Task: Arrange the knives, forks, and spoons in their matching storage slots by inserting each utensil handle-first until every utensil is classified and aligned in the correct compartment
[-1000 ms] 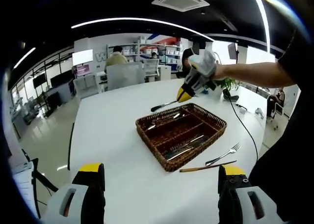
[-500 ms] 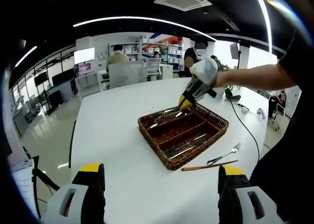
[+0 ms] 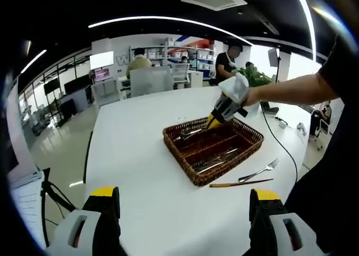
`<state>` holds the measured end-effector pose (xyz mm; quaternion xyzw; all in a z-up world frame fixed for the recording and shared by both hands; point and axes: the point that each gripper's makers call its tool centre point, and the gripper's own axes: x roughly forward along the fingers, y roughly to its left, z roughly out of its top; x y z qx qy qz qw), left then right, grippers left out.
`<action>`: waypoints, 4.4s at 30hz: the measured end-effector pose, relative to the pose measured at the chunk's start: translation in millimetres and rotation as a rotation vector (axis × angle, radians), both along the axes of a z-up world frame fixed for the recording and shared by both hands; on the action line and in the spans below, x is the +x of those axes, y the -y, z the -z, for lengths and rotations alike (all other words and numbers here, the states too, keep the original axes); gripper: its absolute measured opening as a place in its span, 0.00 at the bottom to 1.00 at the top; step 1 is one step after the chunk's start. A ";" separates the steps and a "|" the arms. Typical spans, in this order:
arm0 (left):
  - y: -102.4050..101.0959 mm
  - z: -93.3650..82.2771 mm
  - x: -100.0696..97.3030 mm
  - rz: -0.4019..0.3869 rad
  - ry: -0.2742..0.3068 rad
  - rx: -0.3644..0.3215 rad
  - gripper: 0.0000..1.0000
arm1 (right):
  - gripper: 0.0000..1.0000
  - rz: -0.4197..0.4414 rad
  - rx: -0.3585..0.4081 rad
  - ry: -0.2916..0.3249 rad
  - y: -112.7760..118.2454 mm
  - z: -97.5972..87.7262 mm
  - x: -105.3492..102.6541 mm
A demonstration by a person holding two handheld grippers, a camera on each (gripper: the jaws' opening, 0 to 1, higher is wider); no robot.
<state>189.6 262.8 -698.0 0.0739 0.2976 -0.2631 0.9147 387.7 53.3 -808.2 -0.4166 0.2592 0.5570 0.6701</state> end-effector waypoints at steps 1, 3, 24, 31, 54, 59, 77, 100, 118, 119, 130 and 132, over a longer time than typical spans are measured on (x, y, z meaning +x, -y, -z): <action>-1.6 -0.5 -2.0 -0.005 -0.001 0.003 1.00 | 0.00 0.005 -0.001 -0.005 0.5 3.5 0.1; -3.8 -0.9 -5.0 -0.013 -0.004 0.005 1.00 | 0.00 0.011 -0.003 -0.006 0.7 10.5 0.7; -15.3 1.5 -18.5 -0.056 -0.018 0.008 1.00 | 0.00 0.024 -0.024 0.006 -1.7 49.0 8.8; -16.6 0.0 -18.6 -0.057 -0.021 0.013 1.00 | 0.00 0.017 -0.019 -0.003 -4.2 57.1 8.8; -8.6 -5.6 -12.4 -0.024 0.002 0.021 1.00 | 0.18 0.001 0.048 0.088 -14.2 37.7 0.3; -0.1 -6.2 -7.9 0.000 0.009 0.016 1.00 | 0.40 0.019 0.111 0.148 -17.4 7.9 6.6; 34.2 -22.3 15.1 0.087 0.063 -0.003 1.00 | 0.99 0.294 0.243 0.131 24.3 -59.8 19.7; 57.1 -32.2 46.0 0.147 0.130 -0.029 1.00 | 0.99 0.627 0.463 0.158 128.3 -115.6 -57.6; 55.8 -22.0 46.2 0.152 0.152 -0.046 1.00 | 0.99 0.845 0.504 0.097 196.5 -112.8 -139.0; 55.7 -21.2 44.3 0.153 0.149 -0.045 1.00 | 0.99 0.855 0.499 0.095 200.2 -111.9 -143.8; 55.7 -22.9 34.7 0.149 0.154 -0.024 1.00 | 0.99 0.892 0.498 0.088 215.3 -107.4 -156.0; 54.2 -22.3 35.0 0.148 0.149 -0.021 1.00 | 0.99 0.892 0.499 0.088 214.6 -108.5 -153.7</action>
